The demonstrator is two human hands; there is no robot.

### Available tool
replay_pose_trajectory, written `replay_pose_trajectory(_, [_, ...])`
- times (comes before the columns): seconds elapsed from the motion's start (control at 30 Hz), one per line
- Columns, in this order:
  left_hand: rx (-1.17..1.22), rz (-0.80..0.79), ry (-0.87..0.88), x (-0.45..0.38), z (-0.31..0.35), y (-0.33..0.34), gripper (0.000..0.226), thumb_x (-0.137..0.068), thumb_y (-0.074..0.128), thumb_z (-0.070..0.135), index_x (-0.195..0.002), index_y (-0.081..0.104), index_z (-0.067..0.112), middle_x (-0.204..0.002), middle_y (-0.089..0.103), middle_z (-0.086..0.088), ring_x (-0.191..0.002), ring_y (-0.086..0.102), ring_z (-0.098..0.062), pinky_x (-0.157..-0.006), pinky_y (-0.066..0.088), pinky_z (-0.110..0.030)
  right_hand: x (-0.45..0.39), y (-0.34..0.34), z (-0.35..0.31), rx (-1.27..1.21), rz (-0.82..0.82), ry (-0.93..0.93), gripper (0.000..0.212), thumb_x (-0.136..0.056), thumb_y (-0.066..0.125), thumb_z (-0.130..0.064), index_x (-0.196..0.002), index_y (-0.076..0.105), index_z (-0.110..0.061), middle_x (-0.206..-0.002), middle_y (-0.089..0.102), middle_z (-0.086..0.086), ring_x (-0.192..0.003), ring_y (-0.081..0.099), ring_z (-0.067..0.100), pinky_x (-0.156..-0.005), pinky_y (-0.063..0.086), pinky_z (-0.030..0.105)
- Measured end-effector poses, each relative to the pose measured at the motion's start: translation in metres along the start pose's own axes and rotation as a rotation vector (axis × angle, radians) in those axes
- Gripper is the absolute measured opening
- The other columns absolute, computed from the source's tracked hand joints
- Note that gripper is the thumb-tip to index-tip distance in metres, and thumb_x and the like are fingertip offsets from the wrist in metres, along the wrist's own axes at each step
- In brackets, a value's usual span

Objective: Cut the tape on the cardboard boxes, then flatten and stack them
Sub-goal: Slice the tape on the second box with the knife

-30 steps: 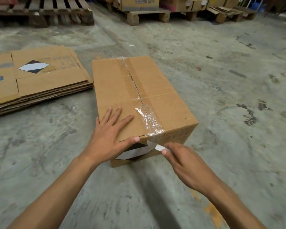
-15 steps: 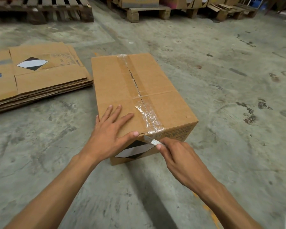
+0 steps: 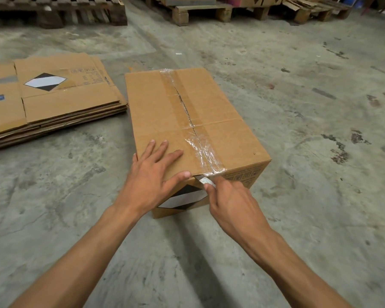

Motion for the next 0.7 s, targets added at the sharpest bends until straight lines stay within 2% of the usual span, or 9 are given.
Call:
replay_pose_trajectory(0.13, [0.005,-0.008,0.008,0.001,0.0,0.001,0.079,-0.08,0.021,0.083,-0.145,0.038,0.041,-0.161,0.021,0.003,-0.151,0.004,-0.019,-0.116,0.015,-0.058,0.01,-0.002,0.008,-0.002,0.05,0.079,0.035,-0.102,0.03,-0.042,-0.101,0.054,-0.017,-0.093,0.063,0.01,-0.089,0.06,0.034,-0.063,0.038,0.036])
replay_pose_trajectory(0.3, [0.002,-0.005,0.02,0.002,0.0,0.003,0.078,-0.082,0.019,0.082,-0.146,0.037,0.04,-0.161,0.02,0.002,-0.151,0.003,-0.019,-0.116,0.014,-0.059,-0.004,0.002,-0.004,-0.038,0.05,0.101,0.035,-0.103,0.032,-0.038,-0.109,0.055,-0.013,-0.104,0.064,0.014,-0.097,0.058,0.038,-0.066,0.036,0.036])
replay_pose_trajectory(0.47, [0.008,-0.007,0.021,0.003,0.0,0.002,0.075,-0.085,0.021,0.08,-0.146,0.036,0.04,-0.162,0.019,0.002,-0.151,0.002,-0.019,-0.117,0.014,-0.059,0.009,0.0,0.018,-0.049,0.105,0.16,0.032,-0.102,0.034,-0.04,-0.092,0.053,-0.016,-0.085,0.065,0.009,-0.081,0.061,0.032,-0.062,0.044,0.038])
replay_pose_trajectory(0.57, [0.002,-0.004,0.016,0.003,0.0,0.003,0.076,-0.084,0.018,0.081,-0.146,0.036,0.04,-0.161,0.02,0.002,-0.151,0.002,-0.019,-0.117,0.014,-0.06,0.0,0.002,0.009,-0.051,0.154,0.116,0.03,-0.102,0.035,-0.037,-0.097,0.056,-0.015,-0.089,0.066,0.011,-0.085,0.061,0.033,-0.061,0.036,0.036])
replay_pose_trajectory(0.63, [-0.003,-0.007,0.018,0.003,0.0,0.003,0.076,-0.084,0.018,0.081,-0.146,0.036,0.04,-0.161,0.02,0.002,-0.151,0.002,-0.019,-0.117,0.015,-0.06,-0.005,0.002,0.006,-0.059,0.154,0.111,0.031,-0.102,0.036,-0.036,-0.104,0.058,-0.015,-0.091,0.067,0.011,-0.088,0.061,0.034,-0.062,0.037,0.036])
replay_pose_trajectory(0.7, [0.003,-0.009,0.017,0.003,-0.001,0.003,0.076,-0.084,0.017,0.081,-0.146,0.036,0.041,-0.162,0.02,0.002,-0.151,0.002,-0.019,-0.117,0.016,-0.06,-0.002,0.0,0.013,-0.079,0.146,0.119,0.029,-0.102,0.036,-0.037,-0.099,0.056,-0.016,-0.086,0.066,0.01,-0.084,0.061,0.034,-0.061,0.039,0.036])
Point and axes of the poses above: each hand's wrist, its own x-axis away from the middle knuckle, its own y-axis out of the palm, z = x × y, the point moved 4 cm from there along -x, towards the middle knuckle
